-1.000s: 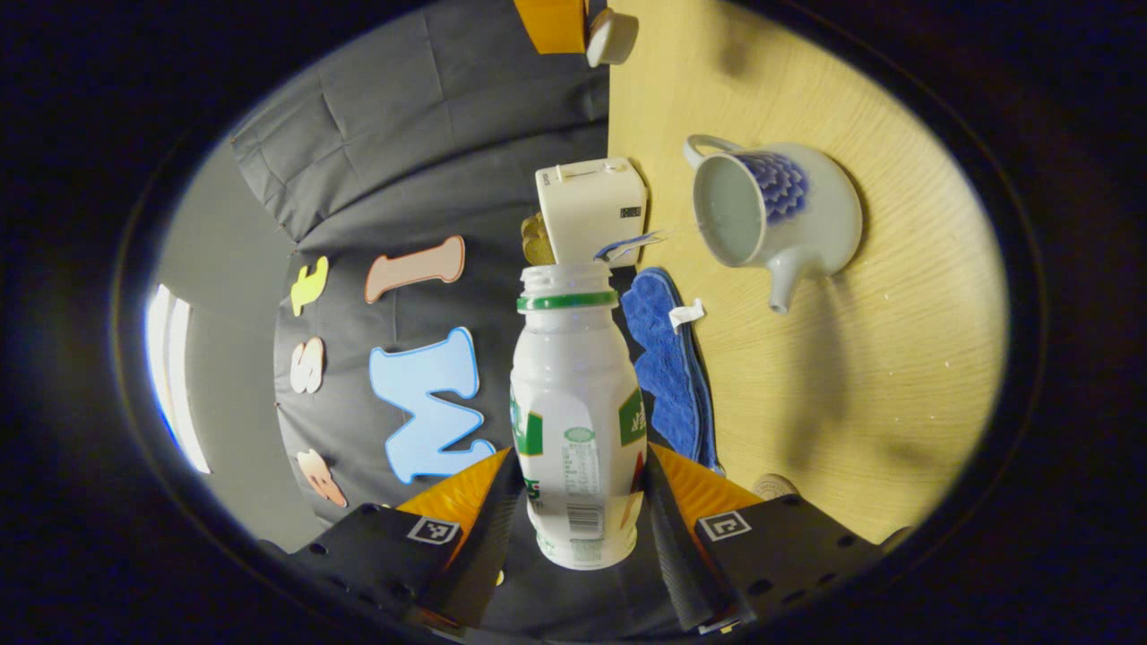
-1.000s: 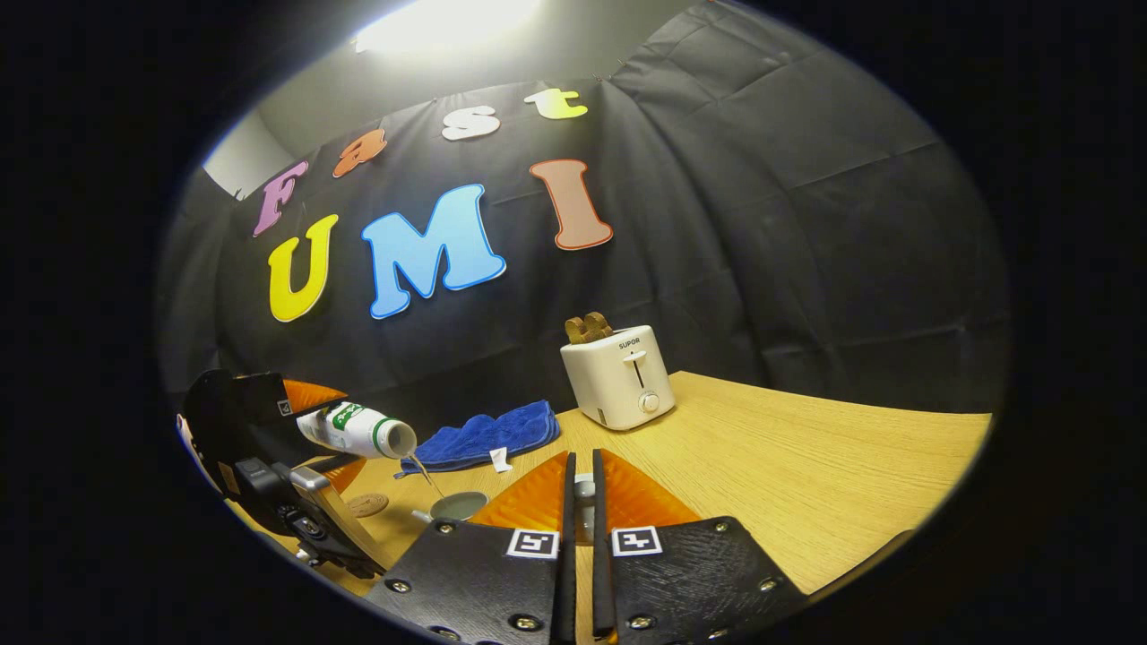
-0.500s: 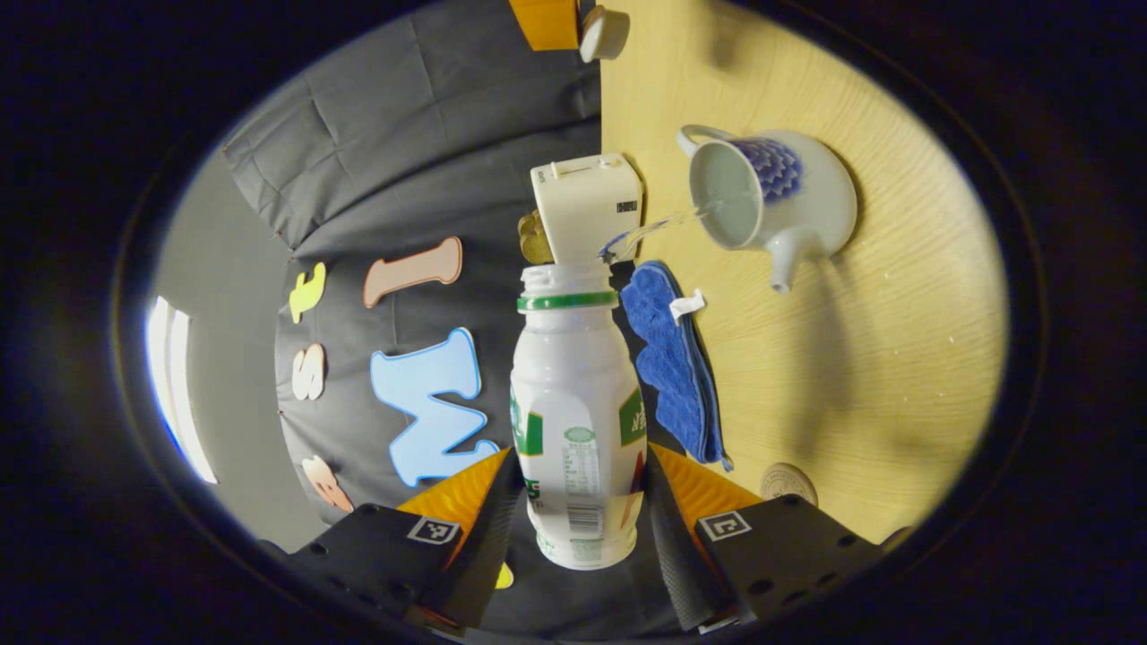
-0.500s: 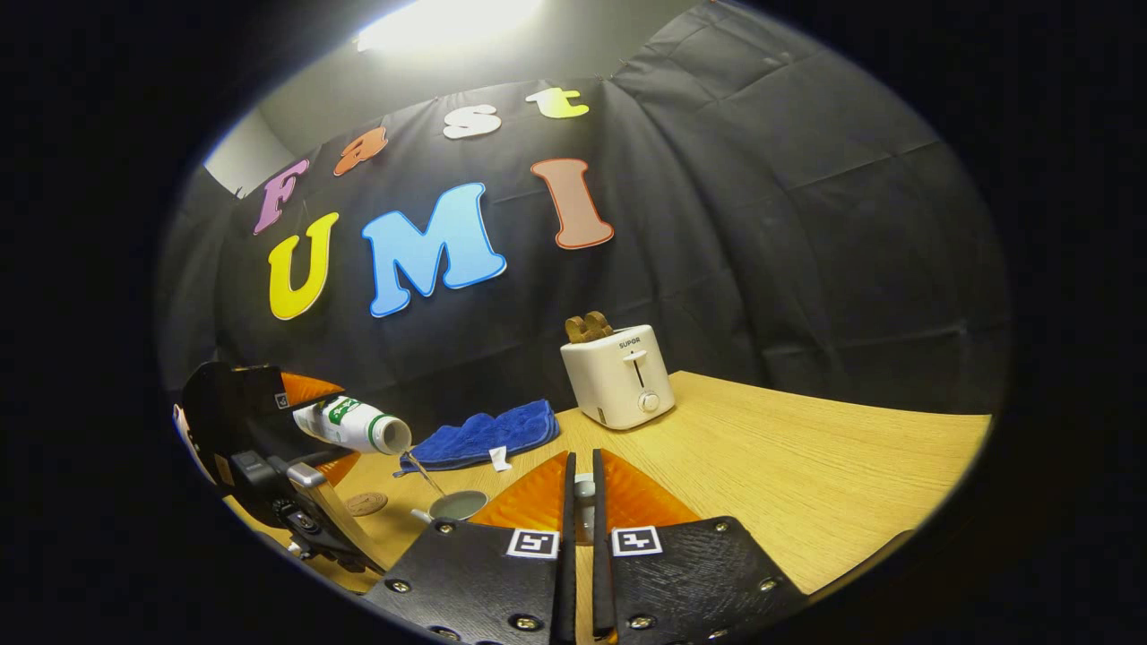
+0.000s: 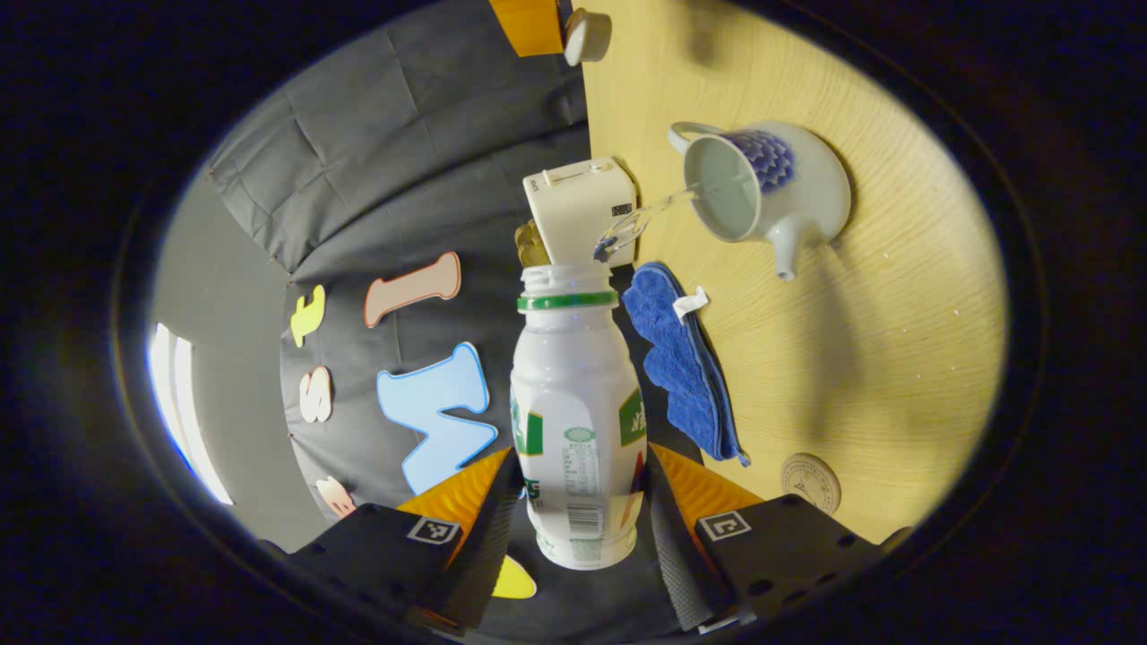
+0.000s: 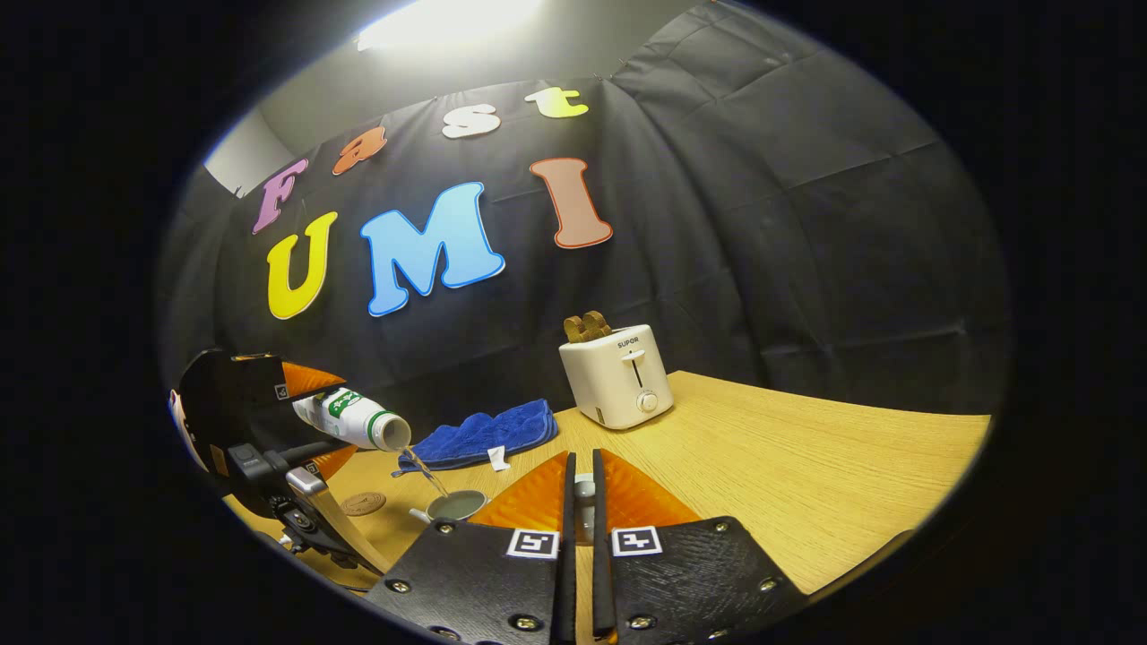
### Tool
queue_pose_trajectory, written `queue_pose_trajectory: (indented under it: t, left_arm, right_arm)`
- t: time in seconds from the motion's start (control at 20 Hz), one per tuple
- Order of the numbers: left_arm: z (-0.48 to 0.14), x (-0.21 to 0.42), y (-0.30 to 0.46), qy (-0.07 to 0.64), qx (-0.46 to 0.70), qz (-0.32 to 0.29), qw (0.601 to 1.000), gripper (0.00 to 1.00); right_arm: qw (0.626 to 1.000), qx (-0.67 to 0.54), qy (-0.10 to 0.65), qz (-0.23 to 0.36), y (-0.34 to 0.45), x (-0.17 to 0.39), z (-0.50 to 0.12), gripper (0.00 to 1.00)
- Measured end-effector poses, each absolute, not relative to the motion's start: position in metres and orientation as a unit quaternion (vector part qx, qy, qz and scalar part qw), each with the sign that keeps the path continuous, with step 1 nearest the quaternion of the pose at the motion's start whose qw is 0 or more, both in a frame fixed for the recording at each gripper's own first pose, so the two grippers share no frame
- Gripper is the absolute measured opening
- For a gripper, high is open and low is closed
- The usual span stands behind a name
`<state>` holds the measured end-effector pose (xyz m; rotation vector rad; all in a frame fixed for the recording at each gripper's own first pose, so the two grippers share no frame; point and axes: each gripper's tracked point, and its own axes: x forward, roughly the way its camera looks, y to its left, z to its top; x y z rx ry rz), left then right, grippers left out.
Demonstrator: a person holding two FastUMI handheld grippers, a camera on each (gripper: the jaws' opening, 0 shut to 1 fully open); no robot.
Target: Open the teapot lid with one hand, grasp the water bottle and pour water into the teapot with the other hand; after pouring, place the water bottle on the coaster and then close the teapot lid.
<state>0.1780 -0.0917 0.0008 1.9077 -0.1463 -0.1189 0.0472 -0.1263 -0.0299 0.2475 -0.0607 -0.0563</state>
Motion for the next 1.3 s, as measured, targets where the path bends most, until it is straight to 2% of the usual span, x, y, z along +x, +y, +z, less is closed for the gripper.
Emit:
queue_pose_trajectory:
  t: [0.2, 0.25, 0.3, 0.35, 0.65, 0.7, 0.75, 1.15, 1.2, 1.3]
  left_arm:
    - [0.002, 0.176, -0.093, -0.065, 0.824, -0.054, 0.560, 0.86]
    - [0.002, 0.175, -0.094, -0.065, 0.825, -0.054, 0.558, 0.82]
    - [0.002, 0.175, -0.093, -0.065, 0.828, -0.055, 0.555, 0.82]
    - [0.003, 0.174, -0.094, -0.066, 0.830, -0.054, 0.552, 0.86]
    - [0.005, 0.172, -0.097, -0.071, 0.841, -0.055, 0.534, 0.86]
    - [0.005, 0.173, -0.096, -0.071, 0.842, -0.055, 0.532, 0.82]
    - [0.006, 0.173, -0.096, -0.071, 0.844, -0.055, 0.530, 0.86]
    - [0.010, 0.172, -0.100, -0.080, 0.856, -0.054, 0.508, 0.86]
    - [0.010, 0.172, -0.100, -0.081, 0.858, -0.055, 0.505, 0.82]
    - [0.011, 0.172, -0.103, -0.086, 0.861, -0.056, 0.498, 0.86]
  right_arm:
    - [0.992, 0.120, -0.031, -0.024, -0.124, 0.047, -0.030, 0.07]
    - [0.992, 0.120, -0.032, -0.025, -0.124, 0.047, -0.029, 0.07]
    - [0.992, 0.120, -0.032, -0.025, -0.125, 0.047, -0.029, 0.07]
    - [0.992, 0.121, -0.031, -0.025, -0.124, 0.047, -0.031, 0.07]
    - [0.992, 0.120, -0.031, -0.024, -0.123, 0.046, -0.030, 0.07]
    - [0.992, 0.121, -0.031, -0.023, -0.123, 0.046, -0.030, 0.07]
    - [0.992, 0.121, -0.030, -0.023, -0.123, 0.047, -0.031, 0.07]
    - [0.992, 0.122, -0.031, -0.023, -0.123, 0.046, -0.030, 0.07]
    - [0.992, 0.122, -0.031, -0.023, -0.123, 0.046, -0.029, 0.07]
    - [0.992, 0.121, -0.031, -0.022, -0.123, 0.046, -0.029, 0.07]
